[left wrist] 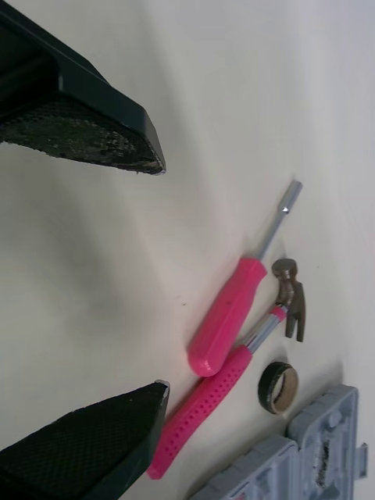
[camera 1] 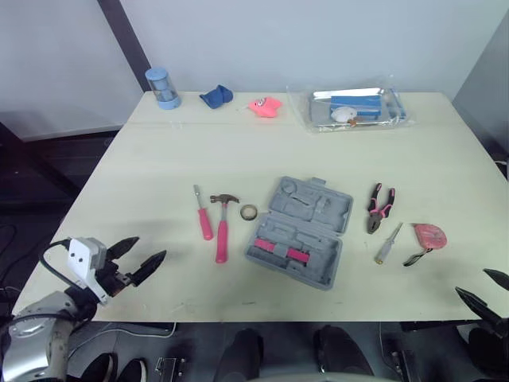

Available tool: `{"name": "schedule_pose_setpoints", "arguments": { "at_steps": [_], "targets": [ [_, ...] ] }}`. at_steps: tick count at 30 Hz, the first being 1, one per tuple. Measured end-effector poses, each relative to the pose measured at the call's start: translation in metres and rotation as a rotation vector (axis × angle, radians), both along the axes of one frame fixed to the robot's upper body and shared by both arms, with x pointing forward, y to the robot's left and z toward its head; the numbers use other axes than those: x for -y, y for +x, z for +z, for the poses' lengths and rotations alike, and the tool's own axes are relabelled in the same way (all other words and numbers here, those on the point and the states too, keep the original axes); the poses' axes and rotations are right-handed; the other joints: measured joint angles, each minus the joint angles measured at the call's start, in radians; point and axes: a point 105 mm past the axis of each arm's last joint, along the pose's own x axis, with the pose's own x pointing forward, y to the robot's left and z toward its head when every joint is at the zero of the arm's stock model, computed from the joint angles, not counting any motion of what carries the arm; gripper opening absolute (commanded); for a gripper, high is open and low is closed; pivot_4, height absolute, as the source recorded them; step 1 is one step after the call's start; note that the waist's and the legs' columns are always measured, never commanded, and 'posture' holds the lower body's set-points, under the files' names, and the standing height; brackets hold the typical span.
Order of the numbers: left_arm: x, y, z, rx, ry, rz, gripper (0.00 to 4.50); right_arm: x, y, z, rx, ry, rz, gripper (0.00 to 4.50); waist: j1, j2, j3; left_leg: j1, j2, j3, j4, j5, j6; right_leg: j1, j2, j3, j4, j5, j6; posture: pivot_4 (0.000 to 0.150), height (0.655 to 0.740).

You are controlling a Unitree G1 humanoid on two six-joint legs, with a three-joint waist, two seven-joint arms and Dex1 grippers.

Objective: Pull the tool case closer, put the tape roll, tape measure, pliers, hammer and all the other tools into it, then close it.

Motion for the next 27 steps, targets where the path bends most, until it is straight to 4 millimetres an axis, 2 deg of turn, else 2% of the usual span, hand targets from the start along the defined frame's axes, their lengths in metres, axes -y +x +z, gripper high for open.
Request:
{"name": "schedule_pose_setpoints", "arguments": {
  "at_steps": [3, 4, 5, 9, 11, 14, 17, 19, 20, 21, 23, 24, 25, 27],
  "targets": [
    [0.006, 0.009, 0.010, 0.019, -0.022, -0.040, 4.50, -0.013, 0.010, 0.008, 0.027, 0.000, 0.038, 4.41, 0.000, 0.000, 0.000, 0.000, 0.000, 0.000, 0.000, 0.000, 0.000, 0.000, 0.000, 0.000, 0.000, 0.000, 0.000, 0.150, 0.7400],
    [0.011, 0.015, 0.017, 0.032, -0.019, -0.086, 4.50, -0.025, 0.018, 0.011, 0.036, 0.007, 0.069, 4.41, 0.000, 0.000, 0.000, 0.000, 0.000, 0.000, 0.000, 0.000, 0.000, 0.000, 0.000, 0.000, 0.000, 0.000, 0.000, 0.150, 0.7400],
    [0.013, 0.017, 0.019, 0.036, -0.019, -0.094, 4.50, -0.027, 0.019, 0.011, 0.035, 0.009, 0.074, 4.41, 0.000, 0.000, 0.000, 0.000, 0.000, 0.000, 0.000, 0.000, 0.000, 0.000, 0.000, 0.000, 0.000, 0.000, 0.000, 0.150, 0.7400],
    [0.029, 0.033, 0.032, 0.050, 0.010, -0.206, 4.50, -0.056, 0.032, 0.015, 0.025, 0.033, 0.144, 4.41, 0.001, 0.000, 0.000, 0.000, 0.000, -0.001, 0.000, 0.000, 0.000, 0.000, 0.000, 0.000, 0.000, 0.000, 0.000, 0.150, 0.7400],
    [0.036, 0.041, 0.035, 0.050, 0.015, -0.248, 4.50, -0.068, 0.037, 0.015, 0.011, 0.041, 0.173, 4.41, 0.001, 0.000, 0.000, -0.001, 0.000, -0.001, 0.000, 0.000, 0.000, 0.000, 0.000, -0.001, 0.000, 0.000, 0.000, 0.150, 0.7400],
    [0.059, 0.062, 0.044, 0.055, 0.030, -0.357, 4.50, -0.091, 0.054, 0.013, -0.023, 0.010, 0.225, 4.41, 0.002, 0.000, 0.000, -0.001, 0.000, -0.001, 0.001, 0.000, 0.000, 0.000, 0.000, -0.001, 0.001, 0.000, 0.000, 0.150, 0.7400],
    [0.069, 0.070, 0.047, 0.056, 0.041, -0.400, 4.50, -0.100, 0.058, 0.011, -0.037, -0.005, 0.241, 4.41, 0.002, 0.000, 0.000, -0.001, -0.001, -0.001, 0.001, 0.000, 0.000, 0.000, 0.000, -0.001, 0.001, 0.000, 0.000, 0.150, 0.7400],
    [0.082, 0.079, 0.045, 0.044, 0.053, -0.455, 3.98, -0.110, 0.067, 0.009, -0.058, -0.030, 0.253, 4.50, 0.000, 0.000, 0.000, -0.002, -0.001, -0.002, 0.001, 0.000, 0.000, -0.001, 0.000, -0.002, 0.001, 0.000, 0.000, 0.150, 0.7400],
    [0.084, 0.081, 0.044, 0.040, 0.053, -0.466, 3.88, -0.112, 0.068, 0.008, -0.062, -0.034, 0.255, 4.50, -0.001, 0.000, 0.000, -0.002, -0.001, -0.002, 0.001, 0.000, 0.000, -0.001, 0.000, -0.002, 0.001, 0.000, 0.000, 0.150, 0.7400],
    [0.090, 0.085, 0.040, 0.022, 0.056, -0.491, 3.81, -0.115, 0.072, 0.007, -0.069, -0.046, 0.256, 4.22, -0.001, 0.000, 0.000, -0.002, -0.001, -0.002, 0.001, 0.000, 0.000, -0.001, 0.000, -0.002, 0.001, 0.000, 0.000, 0.150, 0.7400],
    [0.106, 0.099, 0.033, -0.013, 0.060, -0.548, 3.20, -0.130, 0.086, 0.006, -0.090, -0.062, 0.292, 3.90, 0.000, 0.000, 0.001, -0.003, -0.001, -0.002, 0.002, 0.000, 0.000, -0.002, 0.000, -0.002, 0.002, 0.001, 0.000, 0.150, 0.7400],
    [0.118, 0.103, 0.033, -0.010, 0.072, -0.596, 3.01, -0.140, 0.090, 0.008, -0.086, -0.067, 0.323, 3.54, 0.001, -0.001, 0.001, -0.003, -0.001, -0.003, 0.003, 0.000, 0.000, -0.001, 0.000, -0.002, 0.002, 0.001, 0.001, 0.150, 0.7400],
    [0.121, 0.106, 0.032, -0.015, 0.077, -0.609, 2.62, -0.143, 0.091, 0.007, -0.092, -0.074, 0.334, 3.10, 0.001, -0.001, 0.000, -0.003, -0.001, -0.003, 0.003, 0.000, 0.000, -0.001, 0.000, -0.003, 0.001, 0.001, 0.001, 0.150, 0.7400],
    [0.125, 0.114, 0.028, -0.036, 0.103, -0.628, 2.11, -0.150, 0.096, 0.003, -0.114, -0.091, 0.349, 2.54, 0.000, -0.001, 0.001, -0.004, -0.002, -0.004, 0.003, 0.000, 0.000, -0.002, 0.000, -0.003, 0.001, 0.001, 0.000, 0.150, 0.7400]
  ]
}}
